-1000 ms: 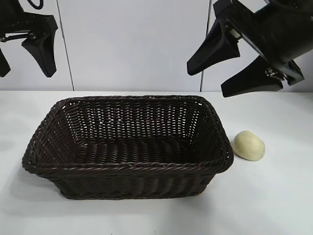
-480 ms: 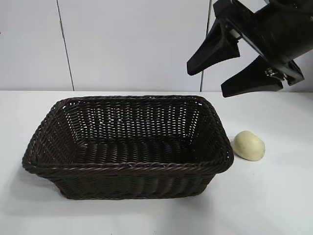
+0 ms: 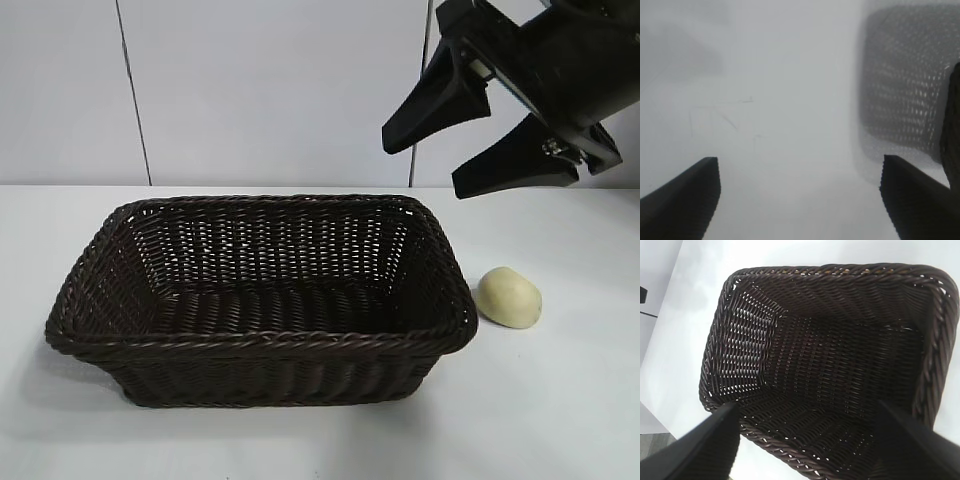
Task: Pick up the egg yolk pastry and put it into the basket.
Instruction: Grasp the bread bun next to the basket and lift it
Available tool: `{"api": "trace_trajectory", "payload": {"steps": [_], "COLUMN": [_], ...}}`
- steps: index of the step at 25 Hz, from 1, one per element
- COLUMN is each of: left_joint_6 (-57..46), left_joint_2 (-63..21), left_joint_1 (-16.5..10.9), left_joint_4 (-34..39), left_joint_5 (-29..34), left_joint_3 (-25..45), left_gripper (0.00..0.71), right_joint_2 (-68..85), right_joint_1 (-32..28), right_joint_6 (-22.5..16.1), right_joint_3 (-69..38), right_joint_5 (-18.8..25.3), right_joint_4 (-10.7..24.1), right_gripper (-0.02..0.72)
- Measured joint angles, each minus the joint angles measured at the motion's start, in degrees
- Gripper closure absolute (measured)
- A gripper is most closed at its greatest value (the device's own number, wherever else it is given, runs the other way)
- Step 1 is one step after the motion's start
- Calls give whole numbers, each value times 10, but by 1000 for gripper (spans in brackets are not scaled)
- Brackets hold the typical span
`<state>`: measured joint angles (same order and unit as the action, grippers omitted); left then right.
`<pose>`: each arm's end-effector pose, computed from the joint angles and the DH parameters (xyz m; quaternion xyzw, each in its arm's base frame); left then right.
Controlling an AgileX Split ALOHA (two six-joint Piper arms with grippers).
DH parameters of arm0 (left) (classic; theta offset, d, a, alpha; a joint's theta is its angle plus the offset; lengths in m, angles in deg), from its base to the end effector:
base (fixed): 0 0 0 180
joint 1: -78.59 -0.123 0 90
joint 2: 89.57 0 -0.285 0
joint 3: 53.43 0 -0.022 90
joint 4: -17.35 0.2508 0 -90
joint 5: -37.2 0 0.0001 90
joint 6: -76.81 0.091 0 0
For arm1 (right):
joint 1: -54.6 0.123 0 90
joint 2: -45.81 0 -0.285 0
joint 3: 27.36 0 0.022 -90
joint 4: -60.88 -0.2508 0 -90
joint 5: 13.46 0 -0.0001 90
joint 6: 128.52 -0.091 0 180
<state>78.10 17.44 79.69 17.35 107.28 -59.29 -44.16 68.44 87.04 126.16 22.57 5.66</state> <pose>0.3474 -0.0067 0.2787 0.0208 0.9969 0.0001 0.0765 0.2676 0.1113 0.2559 -0.0878 0.9070 0.3079 0.2737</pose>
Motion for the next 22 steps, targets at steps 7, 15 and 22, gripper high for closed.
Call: {"api": "trace_trajectory", "payload": {"steps": [7,15,22], "left_joint_6": [-1,-1,-1], "left_joint_2": [-105,-270,-419], "left_joint_1": [0,0,0], "left_joint_4": [-7,-7,-7], "left_joint_5": [4,9,17], "left_joint_3": [0,18,139], "left_gripper": [80,80,80], "right_joint_2": [0,0,0], "right_joint_1": [0,0,0], "right_joint_6": [0,0,0], "right_joint_3": [0,0,0], "right_joint_5": [0,0,0], "right_joint_4": [0,0,0], "right_gripper": [164,164,164]}}
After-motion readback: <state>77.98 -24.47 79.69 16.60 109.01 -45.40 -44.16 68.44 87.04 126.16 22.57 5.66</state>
